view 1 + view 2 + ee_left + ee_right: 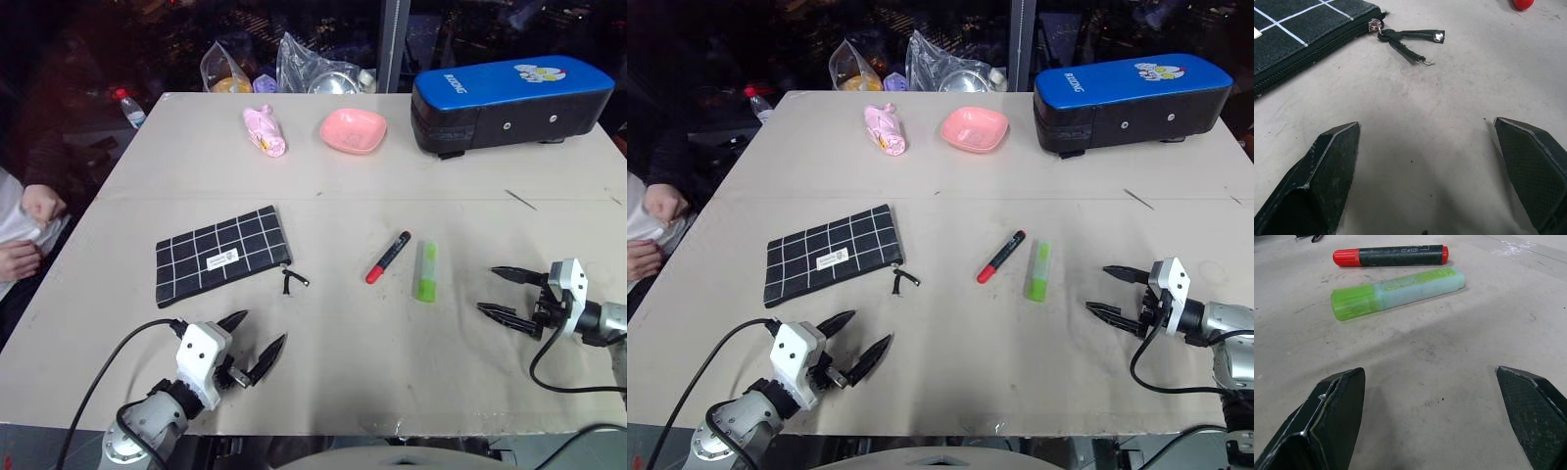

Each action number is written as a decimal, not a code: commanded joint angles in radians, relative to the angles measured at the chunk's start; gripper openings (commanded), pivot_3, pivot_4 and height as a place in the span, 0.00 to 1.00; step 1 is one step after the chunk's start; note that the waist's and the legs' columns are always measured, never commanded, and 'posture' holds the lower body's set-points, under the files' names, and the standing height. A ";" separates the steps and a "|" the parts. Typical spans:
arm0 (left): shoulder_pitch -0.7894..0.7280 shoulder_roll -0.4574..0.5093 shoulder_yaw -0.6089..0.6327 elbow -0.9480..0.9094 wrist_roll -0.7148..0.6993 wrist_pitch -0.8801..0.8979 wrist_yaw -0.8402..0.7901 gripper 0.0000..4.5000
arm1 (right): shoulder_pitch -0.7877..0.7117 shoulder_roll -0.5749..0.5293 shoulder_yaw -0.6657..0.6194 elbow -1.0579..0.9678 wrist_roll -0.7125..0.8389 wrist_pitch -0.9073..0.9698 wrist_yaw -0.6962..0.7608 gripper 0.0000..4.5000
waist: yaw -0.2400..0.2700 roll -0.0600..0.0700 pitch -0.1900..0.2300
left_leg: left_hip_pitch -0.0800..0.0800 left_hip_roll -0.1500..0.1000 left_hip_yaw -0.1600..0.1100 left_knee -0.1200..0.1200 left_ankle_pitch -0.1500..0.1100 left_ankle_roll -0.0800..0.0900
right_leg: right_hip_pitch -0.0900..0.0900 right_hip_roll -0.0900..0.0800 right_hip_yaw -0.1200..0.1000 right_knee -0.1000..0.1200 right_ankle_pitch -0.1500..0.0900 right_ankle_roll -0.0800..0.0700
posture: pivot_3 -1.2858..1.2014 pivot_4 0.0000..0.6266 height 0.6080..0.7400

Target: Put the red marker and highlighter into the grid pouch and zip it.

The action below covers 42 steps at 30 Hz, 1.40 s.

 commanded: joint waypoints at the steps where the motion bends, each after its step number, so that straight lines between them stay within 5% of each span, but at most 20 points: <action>1: -0.004 0.010 0.005 -0.005 -0.001 -0.018 -0.013 1.00 | -0.002 -0.001 -0.010 -0.014 0.013 -0.017 0.010 0.96 | 0.000 0.000 0.000 | 0.000 0.000 0.000 0.000 0.000 0.000 | 0.000 0.000 0.000 0.000 0.000 0.000 | 0.52 0.24 0.89; 16: -0.034 0.022 0.025 0.057 -0.014 -0.053 -0.062 1.00 | 0.031 0.004 -0.026 -0.031 0.027 -0.030 0.002 0.96 | 0.001 0.000 0.000 | 0.000 0.000 0.000 0.000 0.000 0.000 | 0.000 0.000 0.000 0.000 0.000 0.000 | 0.52 0.24 0.89; 24: -0.079 0.064 0.160 0.143 -0.086 -0.085 -0.112 1.00 | 0.011 0.042 0.000 -0.189 0.089 0.033 -0.009 0.96 | -0.001 0.000 0.001 | 0.000 0.001 0.000 -0.001 0.000 0.000 | -0.001 0.000 0.000 0.000 0.000 0.001 | 0.52 0.24 0.89; 34: -0.217 0.267 0.430 0.565 -0.075 -0.238 -0.204 1.00 | -0.035 0.123 0.079 -0.470 0.159 0.192 -0.101 0.96 | 0.000 -0.003 0.003 | -0.002 0.001 -0.001 -0.002 0.000 0.000 | -0.003 0.000 -0.001 0.000 0.001 -0.001 | 0.52 0.24 0.89; 42: -0.347 0.433 0.433 0.929 0.082 -0.506 -0.186 1.00 | -0.049 0.125 0.088 -0.504 0.165 0.221 -0.116 0.96 | 0.000 -0.005 0.004 | -0.002 -0.001 -0.001 -0.003 0.000 0.000 | -0.004 -0.002 0.000 -0.002 0.001 -0.001 | 0.52 0.24 0.89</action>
